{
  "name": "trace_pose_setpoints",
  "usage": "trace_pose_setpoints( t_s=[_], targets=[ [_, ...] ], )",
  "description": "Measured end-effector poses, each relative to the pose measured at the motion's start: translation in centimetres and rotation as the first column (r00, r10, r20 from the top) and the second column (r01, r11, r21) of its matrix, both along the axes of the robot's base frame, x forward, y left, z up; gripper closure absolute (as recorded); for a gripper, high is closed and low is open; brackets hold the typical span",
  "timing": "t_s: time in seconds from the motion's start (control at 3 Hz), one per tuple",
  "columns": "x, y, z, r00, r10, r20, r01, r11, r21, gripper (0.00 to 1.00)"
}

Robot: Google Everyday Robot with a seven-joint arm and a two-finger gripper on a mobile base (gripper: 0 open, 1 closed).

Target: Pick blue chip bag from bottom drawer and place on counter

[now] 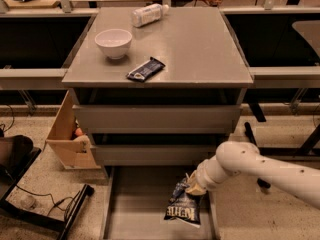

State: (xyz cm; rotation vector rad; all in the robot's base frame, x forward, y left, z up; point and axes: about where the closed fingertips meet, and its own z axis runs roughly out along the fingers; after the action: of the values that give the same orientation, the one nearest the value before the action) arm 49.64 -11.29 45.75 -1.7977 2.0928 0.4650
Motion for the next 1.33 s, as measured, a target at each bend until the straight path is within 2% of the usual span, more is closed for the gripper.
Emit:
trace_pose_setpoints(
  t_s=[0.33,0.67,1.0,1.33],
  targets=[
    [-0.3,-2.7,7.9,0.9998,-0.001,-0.020,-0.001,0.998,-0.062,1.00],
    [-0.3,-2.6,7.7,0.9998,-0.001,-0.019,0.000,0.998,-0.059,1.00],
    [-0.2,-3.2,9.2,0.9999,0.009,-0.013,-0.010,0.996,-0.086,1.00],
    [1.2,-6.7,17.3,0.9999,-0.015,0.005,0.015,0.992,-0.128,1.00]
  ],
)
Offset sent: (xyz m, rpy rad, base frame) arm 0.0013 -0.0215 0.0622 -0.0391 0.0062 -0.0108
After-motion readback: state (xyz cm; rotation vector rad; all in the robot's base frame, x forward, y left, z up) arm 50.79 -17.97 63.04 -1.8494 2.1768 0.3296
